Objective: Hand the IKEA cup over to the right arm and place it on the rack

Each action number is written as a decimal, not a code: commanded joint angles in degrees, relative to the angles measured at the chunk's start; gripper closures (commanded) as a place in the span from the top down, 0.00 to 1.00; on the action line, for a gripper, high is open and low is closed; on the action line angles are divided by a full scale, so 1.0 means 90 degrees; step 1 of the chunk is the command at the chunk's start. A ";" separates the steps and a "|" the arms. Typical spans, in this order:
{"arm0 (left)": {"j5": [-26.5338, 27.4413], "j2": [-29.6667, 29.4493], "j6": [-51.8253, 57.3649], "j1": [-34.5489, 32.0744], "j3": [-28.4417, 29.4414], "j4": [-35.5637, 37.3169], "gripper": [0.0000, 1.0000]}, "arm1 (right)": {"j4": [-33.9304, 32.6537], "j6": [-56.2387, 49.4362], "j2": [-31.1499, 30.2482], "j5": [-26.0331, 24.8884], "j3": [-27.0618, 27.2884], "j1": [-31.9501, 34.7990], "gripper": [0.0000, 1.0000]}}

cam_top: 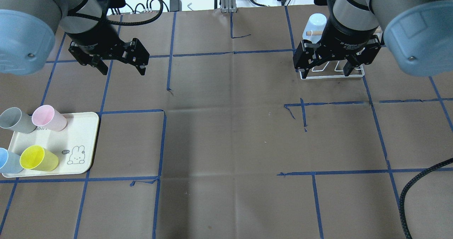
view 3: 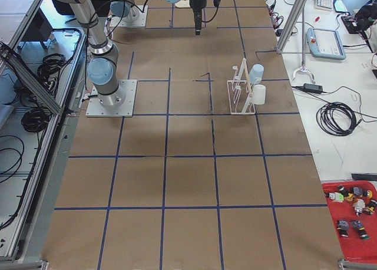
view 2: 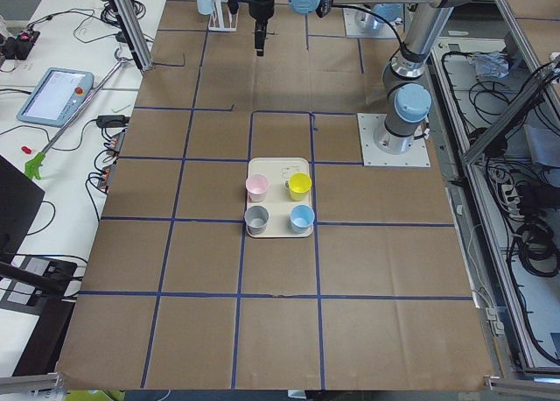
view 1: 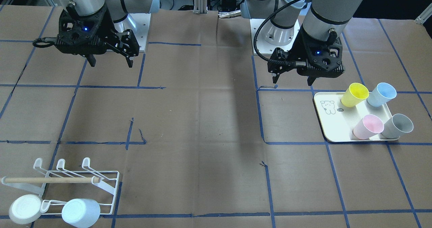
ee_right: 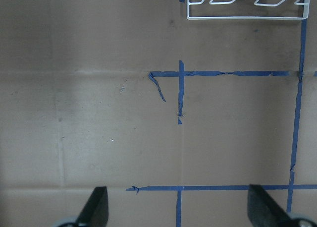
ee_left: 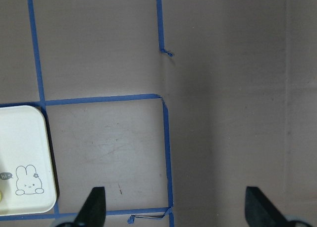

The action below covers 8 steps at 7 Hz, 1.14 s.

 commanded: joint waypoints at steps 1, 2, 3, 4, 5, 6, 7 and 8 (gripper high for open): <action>0.0010 0.0020 0.0001 0.0020 -0.0021 0.0000 1.00 | -0.0003 0.0004 -0.0006 0.0000 0.0001 -0.0002 1.00; 0.0010 0.0020 0.0001 0.0029 -0.0021 0.0000 1.00 | -0.0090 -0.0006 0.0004 0.0000 0.0001 -0.0002 1.00; 0.0010 0.0030 0.0001 0.0029 -0.0021 0.0000 1.00 | -0.0130 0.0013 0.0004 0.0000 -0.0009 0.0008 1.00; 0.0010 0.0020 0.0001 0.0029 -0.0021 0.0000 1.00 | -0.0130 0.0013 0.0004 -0.0009 0.0001 0.0008 1.00; 0.0010 0.0020 0.0001 0.0029 -0.0021 0.0000 1.00 | -0.0130 0.0013 0.0004 -0.0010 -0.0009 0.0008 1.00; 0.0010 0.0030 0.0001 0.0029 -0.0021 0.0000 1.00 | -0.0130 0.0013 0.0004 -0.0010 -0.0019 0.0008 1.00; 0.0010 0.0030 0.0001 0.0029 -0.0021 0.0000 1.00 | -0.0130 0.0013 0.0004 -0.0010 -0.0019 0.0008 1.00; 0.0010 0.0030 0.0001 0.0029 -0.0040 0.0000 1.00 | -0.0130 0.0013 0.0004 -0.0010 -0.0019 0.0008 1.00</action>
